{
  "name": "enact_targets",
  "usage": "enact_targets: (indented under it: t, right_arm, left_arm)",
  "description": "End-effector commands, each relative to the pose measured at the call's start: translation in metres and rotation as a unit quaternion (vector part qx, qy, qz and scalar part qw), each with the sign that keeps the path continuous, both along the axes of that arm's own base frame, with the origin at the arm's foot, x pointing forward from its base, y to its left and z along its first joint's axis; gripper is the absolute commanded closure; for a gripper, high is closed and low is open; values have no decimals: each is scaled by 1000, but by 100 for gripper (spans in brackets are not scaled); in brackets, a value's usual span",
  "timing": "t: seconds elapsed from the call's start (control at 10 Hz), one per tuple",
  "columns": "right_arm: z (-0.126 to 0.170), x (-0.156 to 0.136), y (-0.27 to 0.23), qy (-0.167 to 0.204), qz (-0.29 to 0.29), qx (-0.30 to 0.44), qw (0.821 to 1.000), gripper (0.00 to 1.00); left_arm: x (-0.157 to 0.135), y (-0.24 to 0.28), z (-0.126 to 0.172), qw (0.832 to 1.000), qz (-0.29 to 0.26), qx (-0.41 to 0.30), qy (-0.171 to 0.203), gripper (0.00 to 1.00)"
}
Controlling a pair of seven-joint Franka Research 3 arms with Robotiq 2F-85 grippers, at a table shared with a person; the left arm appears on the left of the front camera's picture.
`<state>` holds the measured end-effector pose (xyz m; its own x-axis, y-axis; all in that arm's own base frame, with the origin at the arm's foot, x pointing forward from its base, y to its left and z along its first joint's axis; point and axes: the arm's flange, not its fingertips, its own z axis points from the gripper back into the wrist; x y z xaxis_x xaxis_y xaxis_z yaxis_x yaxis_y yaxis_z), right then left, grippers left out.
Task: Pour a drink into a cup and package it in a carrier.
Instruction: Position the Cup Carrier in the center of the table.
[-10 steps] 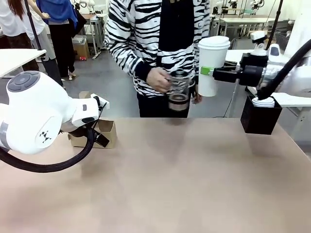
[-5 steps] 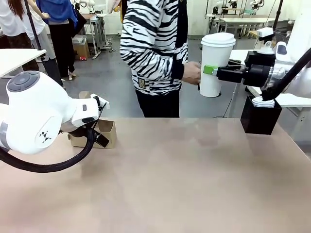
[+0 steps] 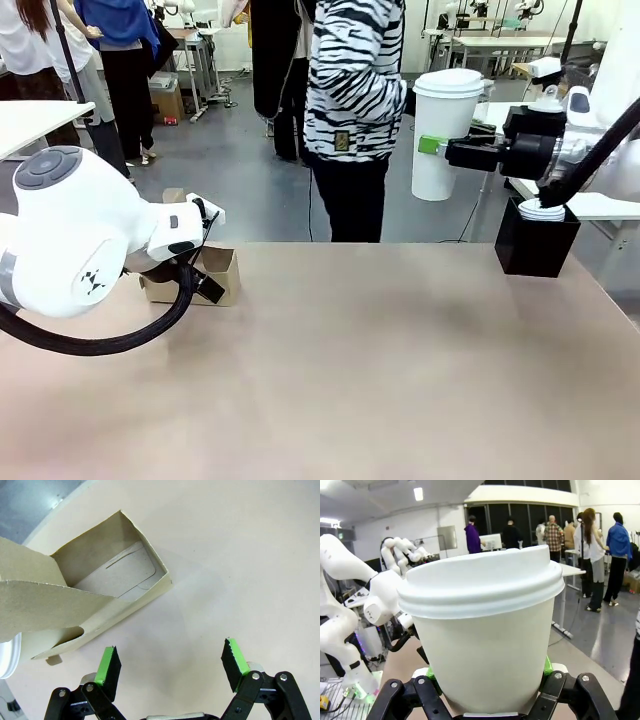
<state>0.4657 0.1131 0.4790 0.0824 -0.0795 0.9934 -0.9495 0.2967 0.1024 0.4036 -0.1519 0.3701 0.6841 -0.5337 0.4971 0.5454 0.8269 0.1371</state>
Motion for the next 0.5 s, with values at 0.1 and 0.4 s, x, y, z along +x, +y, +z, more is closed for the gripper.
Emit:
enact_targets:
  t: [0.1, 0.4]
  right_arm:
    - [6, 2, 2, -3, -4, -4, 1000, 20]
    - [6, 2, 2, -3, -4, -4, 1000, 20]
  left_arm:
    - [0, 0, 0, 1000, 0, -1, 0, 0]
    - [-5, 6, 22, 1000, -5, -18, 10, 0]
